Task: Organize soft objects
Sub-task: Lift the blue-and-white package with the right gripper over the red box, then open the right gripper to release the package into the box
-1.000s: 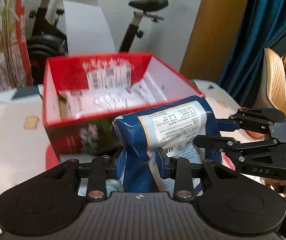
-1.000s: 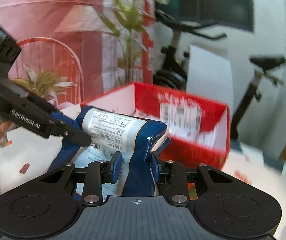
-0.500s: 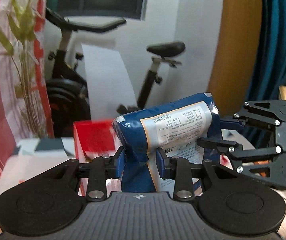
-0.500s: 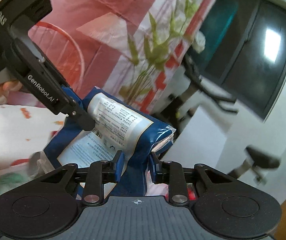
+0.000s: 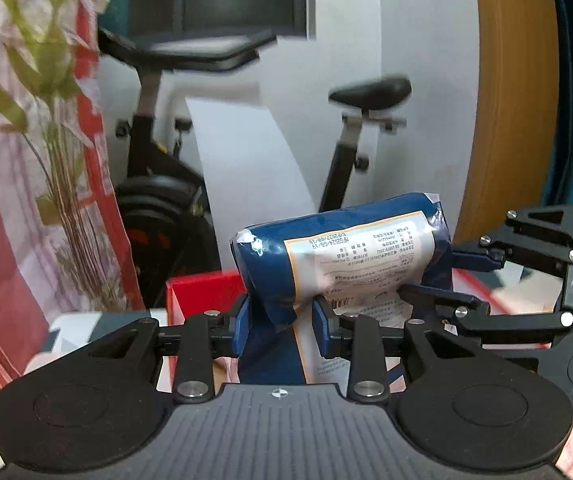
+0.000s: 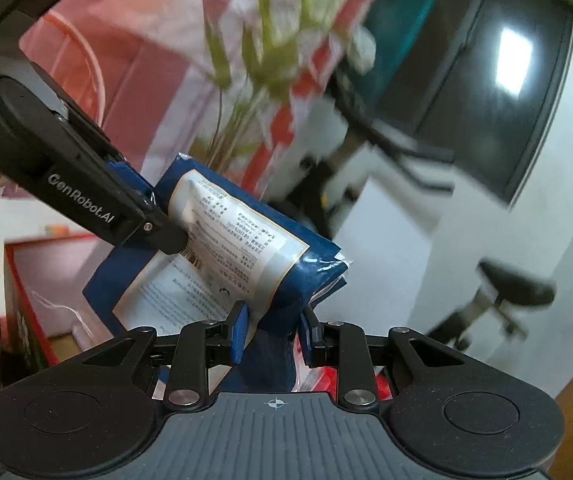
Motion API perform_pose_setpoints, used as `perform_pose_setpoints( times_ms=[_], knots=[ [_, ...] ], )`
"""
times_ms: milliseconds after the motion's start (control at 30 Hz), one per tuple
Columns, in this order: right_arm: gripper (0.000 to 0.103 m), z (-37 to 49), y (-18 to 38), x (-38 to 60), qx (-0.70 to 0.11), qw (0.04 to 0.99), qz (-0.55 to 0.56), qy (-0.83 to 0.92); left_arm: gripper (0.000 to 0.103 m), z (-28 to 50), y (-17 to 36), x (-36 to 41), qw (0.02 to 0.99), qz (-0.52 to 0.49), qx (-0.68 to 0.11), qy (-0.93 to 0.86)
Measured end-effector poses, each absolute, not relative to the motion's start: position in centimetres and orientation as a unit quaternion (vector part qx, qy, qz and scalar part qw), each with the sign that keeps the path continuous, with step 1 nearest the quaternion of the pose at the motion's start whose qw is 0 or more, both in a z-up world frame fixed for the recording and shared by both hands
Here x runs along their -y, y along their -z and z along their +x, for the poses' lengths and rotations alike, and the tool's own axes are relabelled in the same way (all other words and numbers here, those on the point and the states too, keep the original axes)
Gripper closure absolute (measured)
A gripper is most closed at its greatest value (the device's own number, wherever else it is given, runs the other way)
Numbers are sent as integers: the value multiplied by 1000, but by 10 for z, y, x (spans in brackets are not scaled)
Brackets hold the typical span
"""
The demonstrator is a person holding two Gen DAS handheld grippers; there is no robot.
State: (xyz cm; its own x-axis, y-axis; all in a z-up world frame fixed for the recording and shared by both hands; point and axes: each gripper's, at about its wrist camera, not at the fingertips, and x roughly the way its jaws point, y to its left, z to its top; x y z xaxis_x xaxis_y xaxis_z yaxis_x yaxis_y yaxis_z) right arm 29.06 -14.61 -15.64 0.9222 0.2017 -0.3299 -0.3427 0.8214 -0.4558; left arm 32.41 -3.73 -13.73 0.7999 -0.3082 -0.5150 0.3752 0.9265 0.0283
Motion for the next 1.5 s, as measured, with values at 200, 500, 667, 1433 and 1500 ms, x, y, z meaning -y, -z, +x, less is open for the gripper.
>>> perform_pose_setpoints(
  times_ms=[200, 500, 667, 1433, 1500],
  knots=[
    [79, 314, 186, 151, -235, 934, -222, -151, 69, 340, 164, 43, 923, 78, -327, 188],
    [83, 334, 202, 169, -345, 923, -87, -148, 69, 349, 177, 38, 903, 90, -372, 198],
    [84, 340, 207, 175, -375, 916, -33, -140, 68, 349, 179, 37, 899, 92, -381, 195],
    [77, 268, 190, 191, -272, 957, 53, -84, 65, 272, 150, 17, 928, 34, -317, 191],
    [77, 250, 186, 189, -252, 963, 50, -84, 65, 259, 149, 11, 931, 23, -311, 190]
  ],
)
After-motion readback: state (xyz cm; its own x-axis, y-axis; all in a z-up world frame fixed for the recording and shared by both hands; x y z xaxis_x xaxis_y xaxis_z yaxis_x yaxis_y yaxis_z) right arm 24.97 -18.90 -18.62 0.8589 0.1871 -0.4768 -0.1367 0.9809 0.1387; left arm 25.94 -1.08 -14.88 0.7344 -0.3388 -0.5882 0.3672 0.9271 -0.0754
